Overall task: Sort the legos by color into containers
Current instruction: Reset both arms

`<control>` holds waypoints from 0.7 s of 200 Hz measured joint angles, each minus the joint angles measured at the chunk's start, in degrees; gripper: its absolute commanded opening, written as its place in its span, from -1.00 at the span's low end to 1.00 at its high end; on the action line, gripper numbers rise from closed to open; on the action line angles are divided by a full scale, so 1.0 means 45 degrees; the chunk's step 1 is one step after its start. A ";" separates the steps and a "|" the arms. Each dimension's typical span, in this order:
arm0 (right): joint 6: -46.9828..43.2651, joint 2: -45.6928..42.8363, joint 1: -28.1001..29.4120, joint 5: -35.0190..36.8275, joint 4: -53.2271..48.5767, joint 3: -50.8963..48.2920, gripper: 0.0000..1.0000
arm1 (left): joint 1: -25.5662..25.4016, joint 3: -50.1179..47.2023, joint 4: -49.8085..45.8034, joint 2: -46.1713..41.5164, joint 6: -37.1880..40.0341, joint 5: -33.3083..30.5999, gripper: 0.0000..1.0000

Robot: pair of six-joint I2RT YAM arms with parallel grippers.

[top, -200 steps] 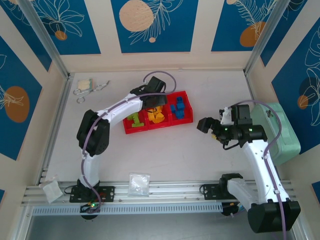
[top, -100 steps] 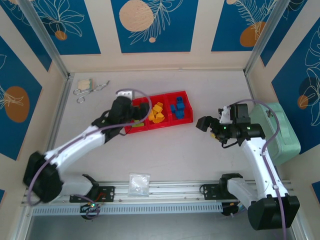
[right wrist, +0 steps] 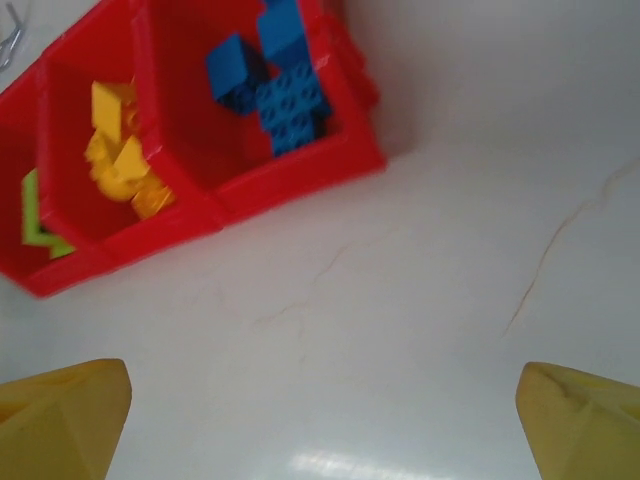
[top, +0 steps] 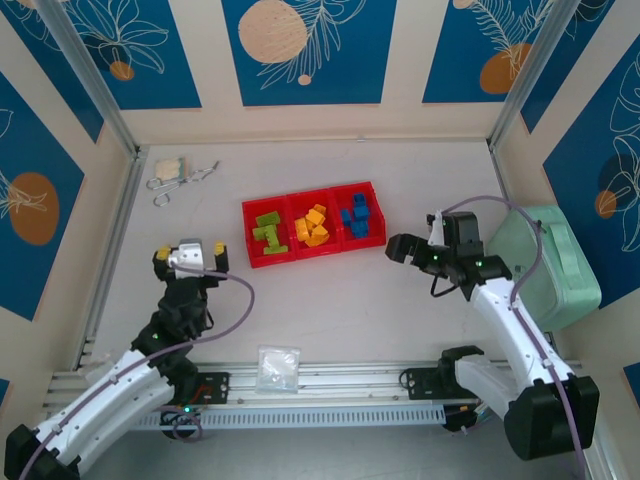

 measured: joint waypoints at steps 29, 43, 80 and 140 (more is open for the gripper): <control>-0.1729 -0.1583 0.0238 0.1899 0.3808 -0.2977 0.98 | 0.0165 -0.0670 0.1137 0.0743 0.1122 -0.0209 0.98; -0.2312 -0.1787 0.0097 0.2351 0.4969 -0.3769 0.98 | 0.0296 -0.0729 0.1413 0.1603 0.1501 -0.0073 0.98; -0.2939 -0.1185 -0.0714 0.2735 0.7587 -0.4716 0.98 | 0.1151 -0.0952 0.2803 0.3857 0.1758 0.0952 0.98; -0.3133 0.0068 -0.2191 0.2152 1.1366 -0.6465 0.98 | 0.3915 -0.1156 0.5712 0.7742 0.0894 0.3662 0.98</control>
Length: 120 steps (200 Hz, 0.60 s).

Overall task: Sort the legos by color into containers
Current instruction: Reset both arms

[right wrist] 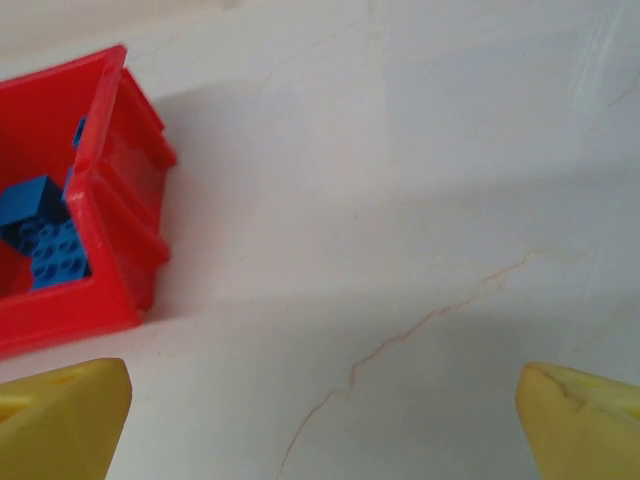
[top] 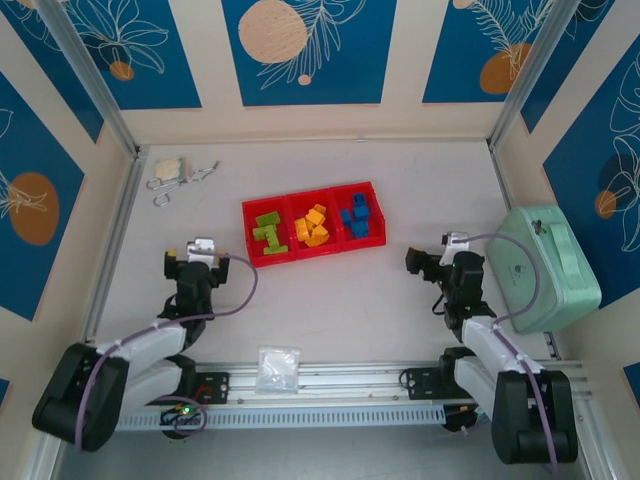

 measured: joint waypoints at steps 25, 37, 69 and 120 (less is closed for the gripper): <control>-0.0049 0.1666 -0.0393 -0.0549 0.1205 0.0423 0.98 | 0.0801 0.0627 0.1190 0.2089 -0.0272 0.1481 0.98; -0.0151 0.2545 -0.0398 -0.0821 0.1710 0.0767 0.98 | 0.0996 0.1258 0.1156 0.2778 -0.0277 0.2079 0.98; -0.0573 0.5017 -0.0311 -0.1156 0.3774 0.1681 0.98 | 0.1438 0.2225 0.2239 0.3803 -0.0126 0.3181 0.98; -0.1205 0.7543 0.0083 -0.1729 0.5314 0.2239 0.98 | 0.2234 0.1608 0.4639 0.6149 -0.0180 0.4119 0.99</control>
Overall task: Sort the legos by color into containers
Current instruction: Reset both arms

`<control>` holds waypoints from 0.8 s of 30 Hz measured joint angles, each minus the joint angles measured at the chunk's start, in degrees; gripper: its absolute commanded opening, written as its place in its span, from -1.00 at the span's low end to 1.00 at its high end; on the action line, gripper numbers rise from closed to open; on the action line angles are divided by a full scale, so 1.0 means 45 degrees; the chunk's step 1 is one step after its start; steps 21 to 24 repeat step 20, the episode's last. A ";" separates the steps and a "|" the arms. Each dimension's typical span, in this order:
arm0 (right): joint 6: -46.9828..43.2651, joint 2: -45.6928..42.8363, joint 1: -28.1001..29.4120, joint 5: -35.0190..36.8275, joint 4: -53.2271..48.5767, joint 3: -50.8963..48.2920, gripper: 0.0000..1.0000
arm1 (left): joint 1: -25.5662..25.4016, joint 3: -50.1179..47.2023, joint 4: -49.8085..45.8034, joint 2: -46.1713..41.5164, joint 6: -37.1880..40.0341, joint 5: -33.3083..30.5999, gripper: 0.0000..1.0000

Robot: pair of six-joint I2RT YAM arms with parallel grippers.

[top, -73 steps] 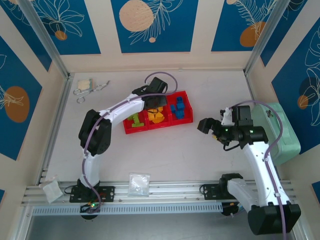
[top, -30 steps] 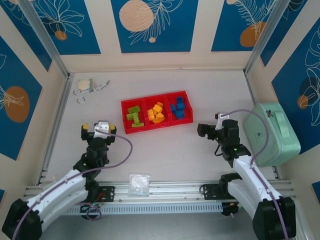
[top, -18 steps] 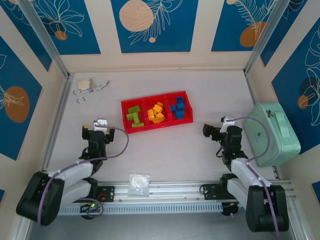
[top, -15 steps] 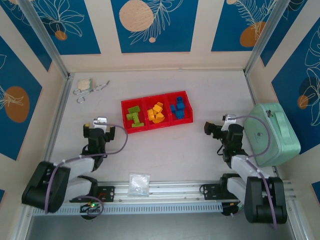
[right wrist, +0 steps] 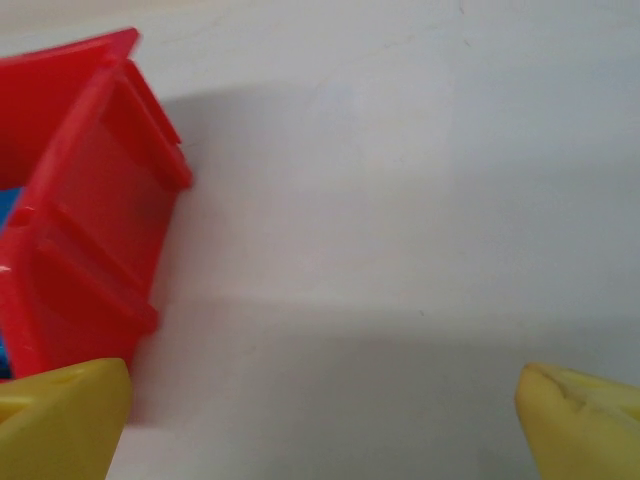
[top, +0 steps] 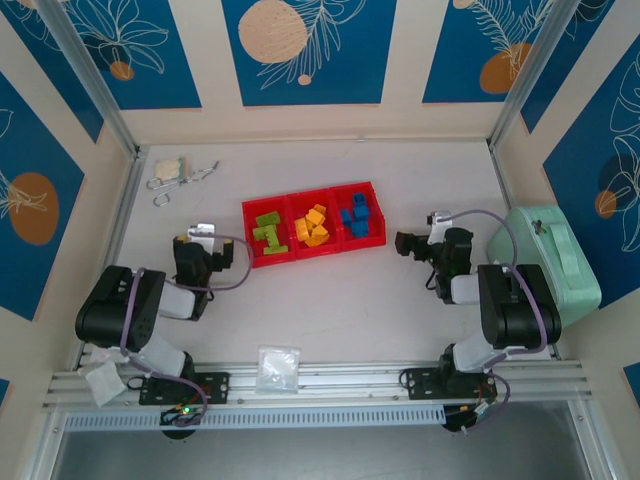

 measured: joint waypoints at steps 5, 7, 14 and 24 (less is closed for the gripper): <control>-0.0087 -0.0005 0.0092 0.0107 -0.0146 0.0593 0.98 | 0.0136 0.0821 -0.0272 -0.0034 -0.0253 -0.0034 0.99; -0.0087 -0.0005 0.0107 0.0204 -0.0165 0.0695 0.98 | 0.0180 0.0903 -0.0282 -0.0034 -0.0340 -0.0083 0.99; -0.0092 -0.0005 0.0107 0.0311 -0.0325 0.0709 0.98 | 0.0199 0.0903 -0.0457 -0.0034 -0.0432 -0.0087 0.99; -0.0097 -0.0005 0.0107 0.0316 -0.0437 0.0709 0.98 | 0.0199 0.0903 -0.0529 -0.0034 -0.0432 -0.0087 0.99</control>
